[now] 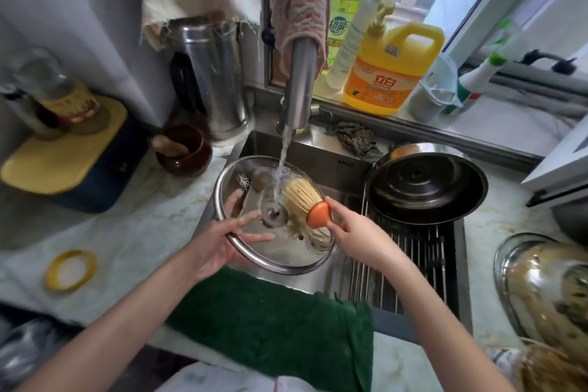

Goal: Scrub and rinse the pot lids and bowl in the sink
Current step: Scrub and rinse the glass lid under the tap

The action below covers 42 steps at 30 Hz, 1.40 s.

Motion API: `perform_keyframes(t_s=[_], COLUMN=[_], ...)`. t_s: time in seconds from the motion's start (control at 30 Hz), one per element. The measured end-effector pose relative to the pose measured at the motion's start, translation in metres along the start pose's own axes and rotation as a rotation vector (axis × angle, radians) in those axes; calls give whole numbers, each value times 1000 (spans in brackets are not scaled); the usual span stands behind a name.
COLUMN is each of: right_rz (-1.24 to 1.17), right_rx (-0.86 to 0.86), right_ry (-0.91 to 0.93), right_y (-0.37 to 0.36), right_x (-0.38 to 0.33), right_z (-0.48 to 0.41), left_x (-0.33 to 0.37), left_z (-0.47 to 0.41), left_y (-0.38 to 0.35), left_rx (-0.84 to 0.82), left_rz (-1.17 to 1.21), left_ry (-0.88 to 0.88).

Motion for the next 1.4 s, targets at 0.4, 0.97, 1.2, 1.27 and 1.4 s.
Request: perform_keyframes(t_s=[0.4, 0.97, 1.2, 1.27, 1.4], right_rz=[443, 375, 409, 366, 486], right_rx=[30, 44, 170, 123, 38], right_ry=[26, 425, 266, 378, 426], right_y=[9, -18, -6, -20, -13], right_x=[-18, -56, -43, -59, -34], right_z=[-19, -9, -22, -13, 7], left_x=[3, 2, 1, 3, -1], left_z=[3, -7, -11, -13, -15], left_y=[11, 2, -2, -4, 5], left_rx=[8, -28, -55, -56, -18], left_rz=[29, -79, -29, -64, -21], left_ry=[-43, -26, -14, -23, -4])
Point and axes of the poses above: each hand's wrist, its own z-axis away from the middle knuckle, its own y-axis out of the back of the hand, x = y × z, the point moved 8 cm from there along -z, towards the middle knuckle, and after that the axes turned 1 degree about z, right-handed, at the moved point
